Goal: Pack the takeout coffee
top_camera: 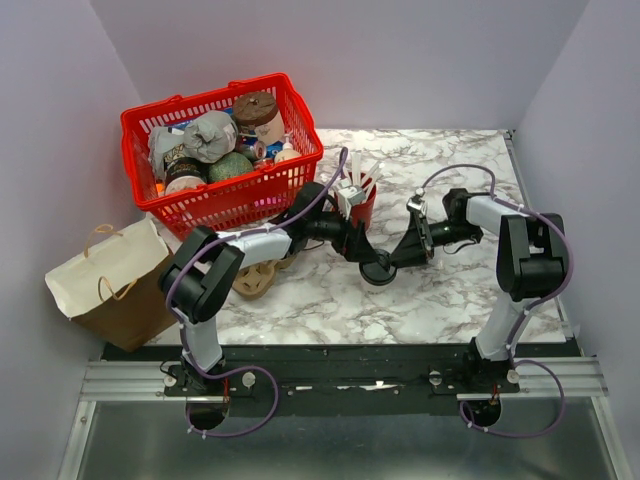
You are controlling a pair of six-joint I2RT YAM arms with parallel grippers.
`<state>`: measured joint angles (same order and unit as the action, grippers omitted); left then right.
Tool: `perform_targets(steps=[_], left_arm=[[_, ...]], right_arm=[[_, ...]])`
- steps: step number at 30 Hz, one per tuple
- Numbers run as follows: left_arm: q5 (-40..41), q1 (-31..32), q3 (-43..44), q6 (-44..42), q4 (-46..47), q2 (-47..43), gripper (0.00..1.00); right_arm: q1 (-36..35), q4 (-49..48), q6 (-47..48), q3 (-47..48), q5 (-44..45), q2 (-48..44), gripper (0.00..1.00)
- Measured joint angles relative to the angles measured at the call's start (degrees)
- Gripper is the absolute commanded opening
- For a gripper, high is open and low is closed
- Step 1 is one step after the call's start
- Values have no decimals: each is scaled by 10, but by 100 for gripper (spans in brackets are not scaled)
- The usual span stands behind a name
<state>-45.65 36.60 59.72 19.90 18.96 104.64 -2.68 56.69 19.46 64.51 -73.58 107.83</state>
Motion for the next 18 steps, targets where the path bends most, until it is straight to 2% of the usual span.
perform_targets(steps=[18], left_arm=[[-14, -12, -2, -38, -69, -56, 98]], right_arm=[[0, -6, 16, 96, 42, 7, 84]])
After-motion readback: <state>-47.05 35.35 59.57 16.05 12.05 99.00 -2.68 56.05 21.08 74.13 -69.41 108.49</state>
